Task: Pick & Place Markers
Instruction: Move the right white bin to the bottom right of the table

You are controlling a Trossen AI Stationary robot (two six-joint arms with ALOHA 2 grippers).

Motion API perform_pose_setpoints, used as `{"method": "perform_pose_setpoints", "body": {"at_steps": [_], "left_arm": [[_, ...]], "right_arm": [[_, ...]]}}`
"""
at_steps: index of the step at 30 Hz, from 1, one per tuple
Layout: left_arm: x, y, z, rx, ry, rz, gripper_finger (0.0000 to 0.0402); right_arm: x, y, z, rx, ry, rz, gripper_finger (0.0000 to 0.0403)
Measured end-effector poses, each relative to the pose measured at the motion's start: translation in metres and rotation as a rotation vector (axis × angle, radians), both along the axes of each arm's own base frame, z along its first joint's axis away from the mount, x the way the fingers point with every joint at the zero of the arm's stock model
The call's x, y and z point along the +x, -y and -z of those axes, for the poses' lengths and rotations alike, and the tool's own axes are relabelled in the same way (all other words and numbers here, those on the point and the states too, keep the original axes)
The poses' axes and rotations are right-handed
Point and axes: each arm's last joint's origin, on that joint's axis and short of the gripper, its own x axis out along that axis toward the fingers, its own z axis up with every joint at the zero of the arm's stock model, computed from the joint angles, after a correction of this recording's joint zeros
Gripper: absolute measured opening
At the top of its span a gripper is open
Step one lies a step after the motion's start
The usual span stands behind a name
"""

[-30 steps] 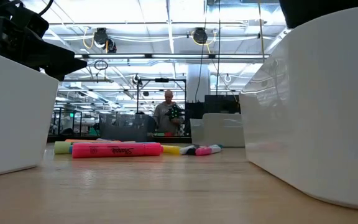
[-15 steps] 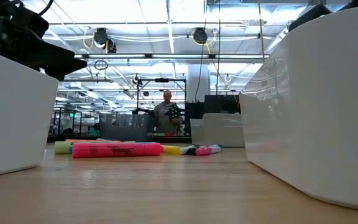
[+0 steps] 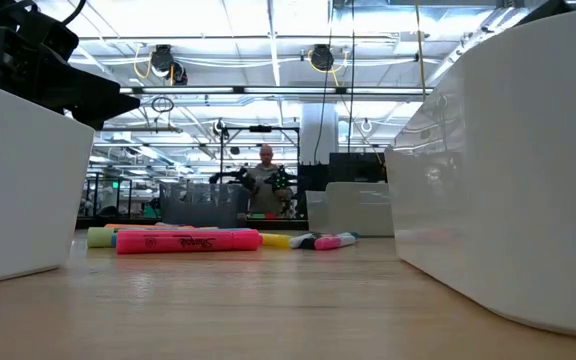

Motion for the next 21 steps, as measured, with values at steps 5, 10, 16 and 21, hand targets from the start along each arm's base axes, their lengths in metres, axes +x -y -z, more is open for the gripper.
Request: {"method": "perform_pose_setpoints", "body": {"at_steps": [5,10,16,21], "left_arm": [[0.000,0.000,0.000,0.000,0.000,0.000,0.0251],[0.000,0.000,0.000,0.000,0.000,0.000,0.0251],[0.000,0.000,0.000,0.000,0.000,0.000,0.0251],[0.000,0.000,0.000,0.000,0.000,0.000,0.0251]], "right_arm": [[-0.005,-0.008,-0.001,0.031,-0.001,-0.051,0.0000],[-0.006,-0.014,-0.004,0.139,-0.028,-0.121,0.0000],[-0.006,-0.015,-0.005,0.155,-0.019,-0.133,0.0000],[-0.009,-0.010,-0.017,0.165,0.001,-0.142,0.0000]]}}
